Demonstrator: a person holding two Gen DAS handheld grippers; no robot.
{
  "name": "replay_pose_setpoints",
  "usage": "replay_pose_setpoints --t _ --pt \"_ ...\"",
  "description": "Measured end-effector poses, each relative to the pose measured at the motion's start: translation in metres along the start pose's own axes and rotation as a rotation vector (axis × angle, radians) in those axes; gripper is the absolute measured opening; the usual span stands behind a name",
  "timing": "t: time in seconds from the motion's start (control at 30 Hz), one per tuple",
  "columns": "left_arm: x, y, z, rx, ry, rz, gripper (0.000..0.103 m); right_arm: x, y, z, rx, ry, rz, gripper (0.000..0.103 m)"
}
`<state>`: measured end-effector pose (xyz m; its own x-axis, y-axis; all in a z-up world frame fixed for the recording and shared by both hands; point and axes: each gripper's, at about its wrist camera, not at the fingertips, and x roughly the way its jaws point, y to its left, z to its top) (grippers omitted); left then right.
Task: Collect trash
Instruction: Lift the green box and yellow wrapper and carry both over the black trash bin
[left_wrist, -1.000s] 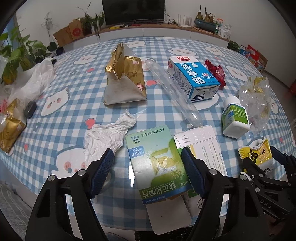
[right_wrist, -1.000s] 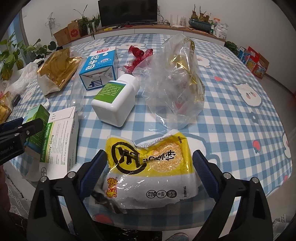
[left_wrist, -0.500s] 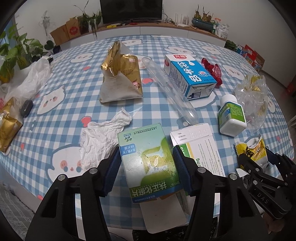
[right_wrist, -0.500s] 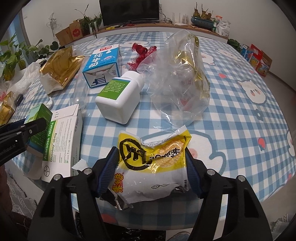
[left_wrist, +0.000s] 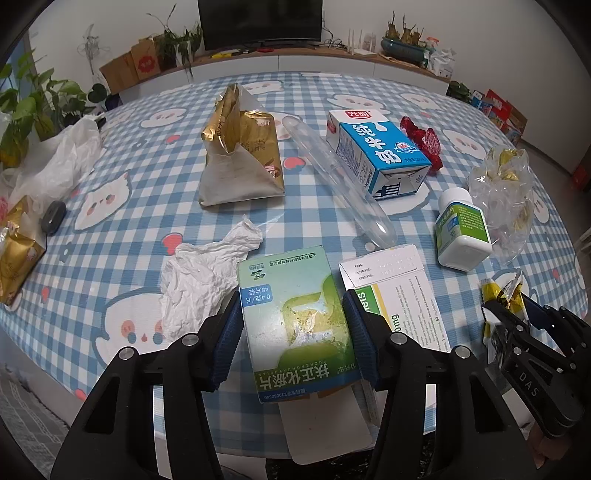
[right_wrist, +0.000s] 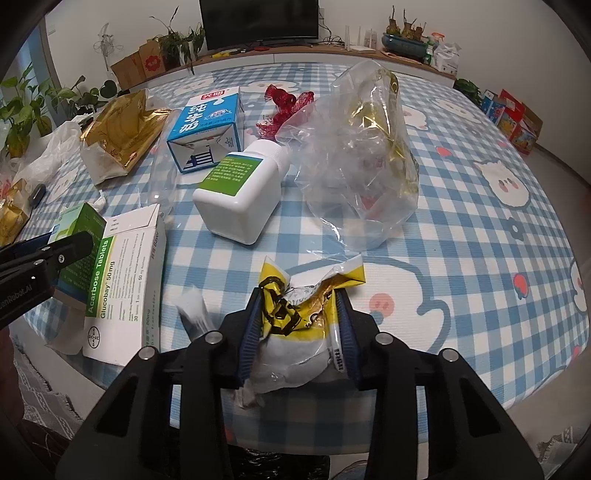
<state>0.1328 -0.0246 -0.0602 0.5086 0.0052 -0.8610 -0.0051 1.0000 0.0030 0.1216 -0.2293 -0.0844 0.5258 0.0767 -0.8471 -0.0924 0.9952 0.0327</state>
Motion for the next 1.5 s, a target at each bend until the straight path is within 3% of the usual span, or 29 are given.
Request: replay_pose_setpoints --t 0.3,0.7,1.17,1.5 --pt "-0.004 0.002 -0.001 -0.005 -0.001 -0.004 0.052 -0.006 -0.002 -0.001 0.02 -0.012 0.011 0.029" --pt "-0.04 0.004 -0.005 -0.002 -0.04 -0.017 0.052 -0.034 0.001 0.001 0.028 -0.028 0.006 0.026" --pt "-0.091 -0.002 -0.01 0.018 -0.09 -0.013 0.052 -0.09 0.007 0.005 0.037 -0.104 0.015 0.025" --pt "-0.123 -0.002 -0.035 0.026 -0.114 -0.013 0.052 -0.134 0.015 -0.005 0.035 -0.164 0.021 0.025"
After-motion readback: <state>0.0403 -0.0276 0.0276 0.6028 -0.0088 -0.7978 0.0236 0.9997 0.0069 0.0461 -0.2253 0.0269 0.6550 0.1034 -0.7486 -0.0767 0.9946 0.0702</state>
